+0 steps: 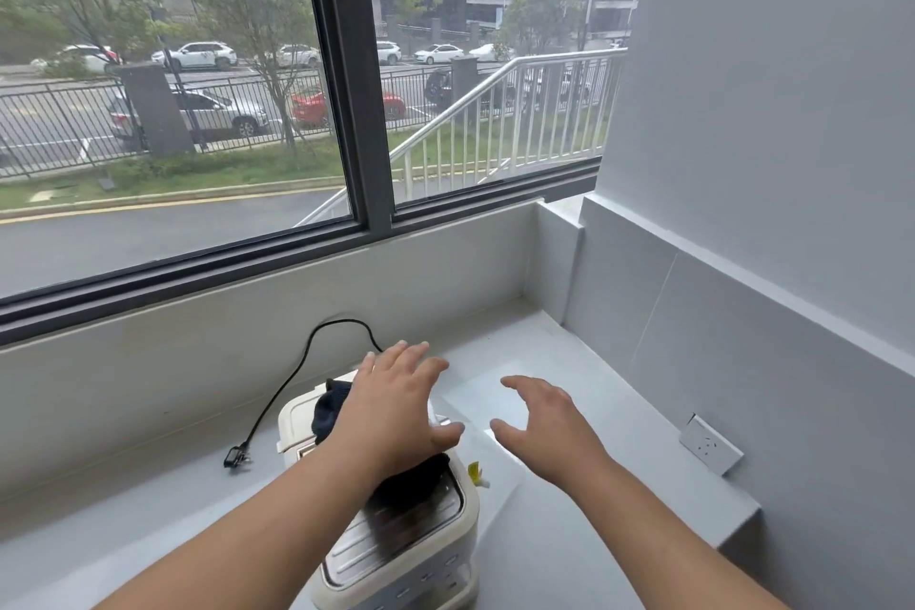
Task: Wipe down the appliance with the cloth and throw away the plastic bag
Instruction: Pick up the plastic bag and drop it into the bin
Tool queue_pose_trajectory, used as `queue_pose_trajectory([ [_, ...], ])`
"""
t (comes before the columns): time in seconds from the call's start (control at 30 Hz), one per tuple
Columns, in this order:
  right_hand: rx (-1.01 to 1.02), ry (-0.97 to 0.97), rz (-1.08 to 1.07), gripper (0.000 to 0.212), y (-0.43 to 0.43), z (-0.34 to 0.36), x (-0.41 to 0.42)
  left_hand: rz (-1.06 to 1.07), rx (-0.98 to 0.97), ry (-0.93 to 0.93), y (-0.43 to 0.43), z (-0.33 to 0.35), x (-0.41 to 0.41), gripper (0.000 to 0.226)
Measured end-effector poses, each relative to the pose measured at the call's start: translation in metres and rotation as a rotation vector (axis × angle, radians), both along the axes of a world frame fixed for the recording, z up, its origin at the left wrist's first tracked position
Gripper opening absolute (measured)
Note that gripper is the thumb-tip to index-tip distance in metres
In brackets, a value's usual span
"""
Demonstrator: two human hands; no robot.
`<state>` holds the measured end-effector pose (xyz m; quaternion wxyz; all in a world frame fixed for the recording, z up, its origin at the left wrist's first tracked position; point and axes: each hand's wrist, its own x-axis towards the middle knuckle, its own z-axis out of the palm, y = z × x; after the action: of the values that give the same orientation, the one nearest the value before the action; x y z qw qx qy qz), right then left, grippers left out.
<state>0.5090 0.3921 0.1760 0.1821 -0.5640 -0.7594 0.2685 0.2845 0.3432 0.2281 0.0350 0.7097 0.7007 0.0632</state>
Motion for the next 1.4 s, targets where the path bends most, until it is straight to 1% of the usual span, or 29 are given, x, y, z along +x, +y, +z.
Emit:
queue_pose_trajectory([
  [0.63,-0.074,-0.046,0.051,0.073,0.024,-0.040,0.016,-0.067,-0.161,0.116,0.047,-0.020,0.034,0.088],
  [0.97,-0.147,-0.079,0.134,0.078,0.032,-0.060,0.017,-0.065,-0.332,0.229,0.065,-0.029,0.044,0.082],
  [1.13,-0.165,-0.103,0.171,0.079,0.034,-0.067,0.016,-0.038,-0.422,0.286,0.071,-0.033,0.049,0.072],
  [1.2,-0.175,-0.110,0.184,0.079,0.035,-0.070,0.015,-0.027,-0.438,0.317,0.073,-0.034,0.051,0.062],
  [1.3,-0.194,-0.123,0.204,0.079,0.036,-0.073,0.012,-0.018,-0.436,0.373,0.077,-0.038,0.055,0.039],
  [1.4,-0.207,-0.140,0.223,0.079,0.036,-0.078,0.010,-0.012,-0.430,0.441,0.080,-0.043,0.057,0.030],
])
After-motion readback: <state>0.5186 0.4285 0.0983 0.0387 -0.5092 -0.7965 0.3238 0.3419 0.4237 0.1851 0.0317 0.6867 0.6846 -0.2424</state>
